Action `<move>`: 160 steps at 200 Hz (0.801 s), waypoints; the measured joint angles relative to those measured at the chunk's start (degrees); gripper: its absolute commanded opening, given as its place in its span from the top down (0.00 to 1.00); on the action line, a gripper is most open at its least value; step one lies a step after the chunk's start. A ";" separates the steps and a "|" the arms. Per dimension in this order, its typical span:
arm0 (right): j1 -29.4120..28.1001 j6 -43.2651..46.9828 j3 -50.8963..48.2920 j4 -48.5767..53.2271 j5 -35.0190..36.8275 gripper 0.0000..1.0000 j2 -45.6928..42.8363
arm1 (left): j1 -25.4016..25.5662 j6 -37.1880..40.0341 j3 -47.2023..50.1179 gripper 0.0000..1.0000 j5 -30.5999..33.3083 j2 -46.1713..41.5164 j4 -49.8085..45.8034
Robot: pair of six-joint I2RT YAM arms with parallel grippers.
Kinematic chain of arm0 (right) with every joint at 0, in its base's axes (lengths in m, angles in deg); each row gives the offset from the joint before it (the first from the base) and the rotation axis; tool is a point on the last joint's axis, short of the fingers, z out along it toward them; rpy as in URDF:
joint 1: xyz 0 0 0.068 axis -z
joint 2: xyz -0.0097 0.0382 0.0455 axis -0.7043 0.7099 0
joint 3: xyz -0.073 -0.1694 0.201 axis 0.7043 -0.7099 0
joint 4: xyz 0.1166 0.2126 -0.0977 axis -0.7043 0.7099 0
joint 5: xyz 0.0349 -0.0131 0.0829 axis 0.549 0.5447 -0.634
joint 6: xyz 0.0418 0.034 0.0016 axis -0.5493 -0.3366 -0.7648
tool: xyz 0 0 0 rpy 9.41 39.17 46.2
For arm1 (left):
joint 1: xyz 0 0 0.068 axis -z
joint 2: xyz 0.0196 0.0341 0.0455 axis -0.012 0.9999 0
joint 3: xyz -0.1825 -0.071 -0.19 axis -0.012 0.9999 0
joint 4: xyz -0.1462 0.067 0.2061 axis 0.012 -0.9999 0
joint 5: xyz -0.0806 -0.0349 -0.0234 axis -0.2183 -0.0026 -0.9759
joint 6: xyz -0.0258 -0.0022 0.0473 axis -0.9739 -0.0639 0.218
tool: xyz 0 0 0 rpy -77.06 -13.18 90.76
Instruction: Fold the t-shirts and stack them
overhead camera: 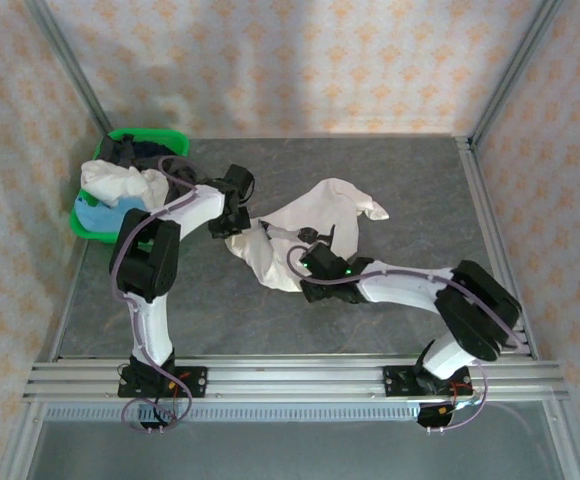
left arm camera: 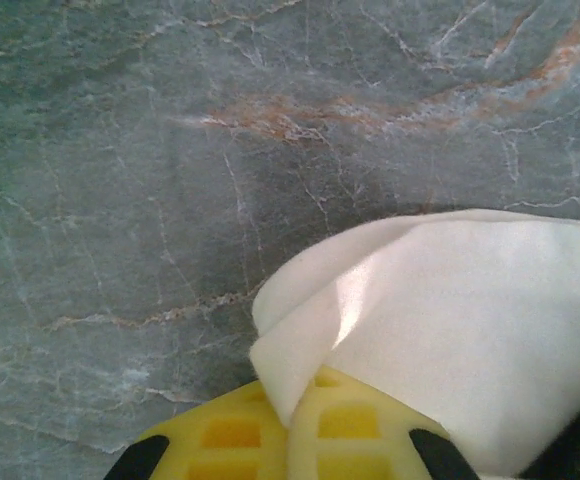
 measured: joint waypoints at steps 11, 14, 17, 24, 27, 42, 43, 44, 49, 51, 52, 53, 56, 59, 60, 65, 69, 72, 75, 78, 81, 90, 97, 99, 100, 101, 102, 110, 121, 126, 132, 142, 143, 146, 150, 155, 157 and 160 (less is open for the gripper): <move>-0.13 -0.09 1.31 0.07 1.84 0.56 1.88 | -0.11 0.00 -0.04 1.00 0.02 -1.20 -0.50; -0.15 0.52 1.64 0.07 2.71 0.62 2.40 | -0.17 0.00 -0.11 1.00 0.00 -1.73 -0.74; -0.20 0.11 1.90 0.17 3.37 0.67 2.73 | -0.28 0.00 -0.15 1.00 -0.04 -2.19 -0.96; -0.24 0.22 2.34 0.35 5.05 0.78 3.30 | -0.50 0.00 -0.44 1.00 -0.31 -3.48 -1.46; -0.24 0.48 2.49 0.48 5.79 0.82 3.37 | -0.68 0.00 -0.59 1.00 -0.37 -4.11 -1.73; -0.24 0.15 3.48 1.81 9.60 0.95 3.28 | -1.60 -0.02 -1.66 1.00 -0.87 -7.56 -2.93; -0.24 0.11 3.54 1.88 9.70 0.96 3.26 | -1.64 -0.04 -1.70 1.00 -0.87 -7.74 -3.02; -0.24 0.20 3.61 1.95 9.81 0.97 3.23 | -1.73 -0.02 -1.81 1.00 -0.87 -8.11 -3.13; -0.20 0.39 4.15 2.67 10.97 1.00 2.93 | -2.03 -0.04 -2.34 1.00 -0.96 -9.44 -3.56; -0.15 0.74 4.37 2.93 11.28 1.00 2.75 | -2.16 -0.04 -2.60 1.00 -0.96 -10.01 -3.76; -0.13 0.96 4.46 3.02 11.37 1.00 2.67 | -2.21 -0.04 -2.69 1.00 -0.96 -10.25 -3.85; -0.09 1.09 4.55 3.15 11.47 1.00 2.54 | -2.25 -0.07 -2.80 1.00 -0.98 -10.49 -3.96; -0.07 0.66 4.94 3.74 12.09 1.00 2.10 | -2.36 -0.07 -3.17 1.00 -1.01 -11.28 -4.22; 0.04 1.53 5.31 4.26 12.46 1.00 1.51 | -2.40 -0.07 -3.61 1.00 -0.98 -12.17 -4.55; 0.04 1.46 5.42 4.37 12.50 1.00 1.36 | -2.47 -0.09 -3.74 1.00 -0.98 -12.44 -4.66; 0.17 1.92 6.25 5.55 13.22 1.00 0.31 | -2.69 -0.22 -4.55 1.00 -1.03 -13.94 -5.16; 0.31 2.27 7.26 6.93 13.66 1.00 -0.79 | -2.80 -0.24 -5.18 1.00 -1.07 -15.13 -5.57; 0.39 2.43 8.02 7.67 13.94 1.00 -1.68 | -2.91 -0.24 -5.70 1.00 -1.16 -16.09 -5.90; 0.44 2.86 8.92 8.52 14.21 1.00 -2.60 | -2.95 -0.26 -6.25 1.00 -1.29 -17.20 -6.16; 0.46 3.10 9.92 9.38 14.43 1.00 -3.45 | -2.95 -0.26 -6.71 1.00 -1.36 -18.16 -6.34; 0.59 3.76 11.39 10.58 14.56 1.00 -4.68 | -2.95 -0.26 -7.23 1.00 -1.44 -19.45 -6.56; 0.79 4.94 15.69 13.09 14.73 1.00 -7.74 | -2.95 -0.26 -8.87 1.00 -1.66 -22.86 -6.97; 0.83 6.10 19.34 14.47 14.71 1.00 -10.10 | -2.95 -0.26 -10.40 1.00 -1.70 -26.03 -7.28; 0.83 6.51 20.50 14.71 14.69 1.00 -10.95 | -2.93 -0.26 -10.88 1.00 -1.70 -27.06 -7.32; 0.83 6.73 20.90 14.84 14.64 1.00 -11.21 | -2.93 -0.26 -11.08 1.00 -1.70 -27.43 -7.37; 0.81 7.13 21.66 15.13 14.62 1.00 -11.69 | -2.93 -0.26 -11.23 1.00 -1.70 -27.76 -7.43; 0.81 7.28 22.03 15.23 14.60 1.00 -11.89 | -2.93 -0.26 -11.54 1.00 -1.66 -28.33 -7.43; 0.81 8.85 26.38 16.44 14.36 1.00 -14.27 | -2.93 -0.24 -13.49 1.00 -1.31 -31.41 -7.74; 1.05 11.28 32.26 17.31 13.86 1.00 -16.85 | -2.93 -0.09 -17.05 1.00 -0.13 -35.43 -7.85; 1.25 12.31 34.77 17.46 13.79 1.00 -17.59 | -2.93 0.17 -18.69 1.00 0.70 -36.59 -7.82; 1.86 13.70 37.77 17.44 13.68 1.00 -18.10 | -2.93 0.50 -20.98 1.00 1.84 -37.68 -7.78; 4.00 15.96 42.47 17.59 13.38 1.00 -17.07 | -2.95 1.46 -24.92 1.00 3.56 -37.70 -7.76; 4.17 16.06 42.80 17.59 13.35 1.00 -16.92 | -2.93 1.64 -25.62 1.00 3.87 -37.68 -7.82; 5.03 16.63 44.26 17.42 13.40 1.00 -16.35 | -2.95 1.92 -26.86 1.00 4.20 -37.62 -7.72; 6.29 17.35 46.36 17.68 13.14 1.00 -15.28 | -2.93 2.51 -28.94 1.00 4.83 -36.83 -7.65; 8.02 18.10 49.07 17.70 12.98 1.00 -13.49 | -2.95 3.10 -31.74 1.00 5.35 -35.39 -7.63; 8.68 18.40 50.27 17.68 12.92 1.00 -12.70 | -2.95 3.26 -32.63 1.00 5.42 -34.97 -7.61; 9.62 18.75 51.95 17.33 12.90 1.00 -11.34 | -2.97 3.63 -34.34 1.00 5.53 -33.81 -7.21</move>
